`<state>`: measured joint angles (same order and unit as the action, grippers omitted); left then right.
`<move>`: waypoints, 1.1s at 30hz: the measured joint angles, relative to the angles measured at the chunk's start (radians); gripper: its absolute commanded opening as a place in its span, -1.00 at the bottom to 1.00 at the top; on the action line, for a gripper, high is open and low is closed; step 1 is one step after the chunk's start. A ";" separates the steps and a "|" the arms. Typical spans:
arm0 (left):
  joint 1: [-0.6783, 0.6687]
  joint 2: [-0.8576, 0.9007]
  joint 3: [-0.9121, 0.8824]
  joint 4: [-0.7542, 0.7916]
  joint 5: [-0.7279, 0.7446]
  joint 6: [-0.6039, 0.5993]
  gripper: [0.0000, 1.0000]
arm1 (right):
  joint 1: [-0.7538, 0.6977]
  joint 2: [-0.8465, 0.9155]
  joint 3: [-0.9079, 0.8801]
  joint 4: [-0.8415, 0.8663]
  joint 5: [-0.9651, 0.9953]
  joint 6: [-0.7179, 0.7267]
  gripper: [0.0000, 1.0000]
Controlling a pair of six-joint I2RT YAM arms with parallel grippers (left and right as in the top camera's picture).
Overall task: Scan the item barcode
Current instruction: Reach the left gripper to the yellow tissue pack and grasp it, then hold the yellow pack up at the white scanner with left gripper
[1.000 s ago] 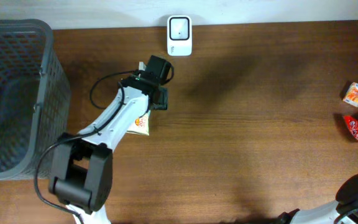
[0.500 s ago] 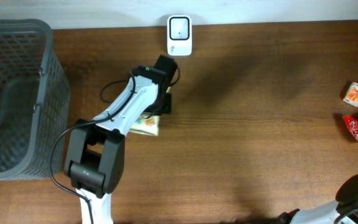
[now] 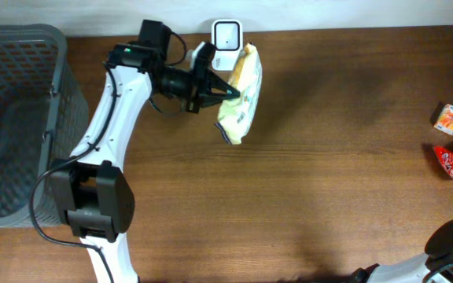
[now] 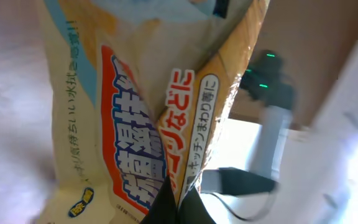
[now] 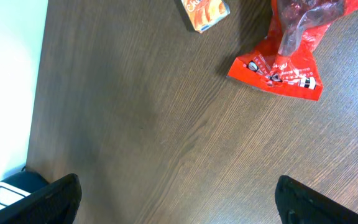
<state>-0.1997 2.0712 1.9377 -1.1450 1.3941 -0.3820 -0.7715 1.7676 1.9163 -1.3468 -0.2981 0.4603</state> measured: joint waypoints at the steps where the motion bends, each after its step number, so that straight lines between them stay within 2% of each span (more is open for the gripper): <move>1: 0.006 0.000 0.000 0.000 0.035 -0.009 -1.00 | 0.000 0.000 0.000 0.000 0.000 -0.001 0.97; 7: 0.011 0.000 0.000 0.001 0.117 -0.037 -1.00 | 0.000 0.000 0.000 0.000 0.000 -0.001 0.97; 16: -0.018 0.000 0.000 0.107 0.085 0.016 -1.00 | 0.000 0.000 0.000 0.001 0.000 -0.001 0.97; 18: -0.035 0.000 0.002 0.196 -0.096 0.047 -1.00 | 0.000 0.000 0.000 0.001 0.000 0.000 0.97; 20: -0.050 0.000 0.002 0.203 -0.365 0.061 -1.00 | 0.000 0.000 0.000 0.000 0.000 -0.001 0.97; 21: -0.065 0.000 0.002 0.206 -0.576 0.067 -1.00 | 0.000 0.000 0.000 0.000 0.000 -0.001 0.97; 22: -0.077 0.000 0.002 0.213 -0.726 0.069 -1.00 | 0.000 0.000 0.000 0.000 0.000 -0.001 0.97; 23: -0.089 0.000 0.002 0.227 -0.842 0.072 -1.00 | 0.000 0.000 0.000 0.000 0.000 0.000 0.97; 26: -0.163 0.000 0.002 0.353 -1.262 0.122 -1.00 | 0.000 0.000 0.000 0.000 0.000 0.000 0.97; 29: -0.214 0.004 0.002 0.537 -1.432 0.234 -1.00 | 0.000 0.000 0.000 0.000 0.000 0.000 0.97; 30: -0.233 0.011 0.002 0.647 -1.488 0.278 -1.00 | 0.000 0.001 0.000 0.000 0.000 0.000 0.97; 33: -0.247 0.051 0.004 0.851 -1.568 0.352 -1.00 | 0.000 0.001 0.000 0.002 0.000 -0.001 0.97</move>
<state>-0.4465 2.1223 1.9419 -0.2935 -0.1738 -0.0303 -0.7715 1.7683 1.9163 -1.3449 -0.2981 0.4595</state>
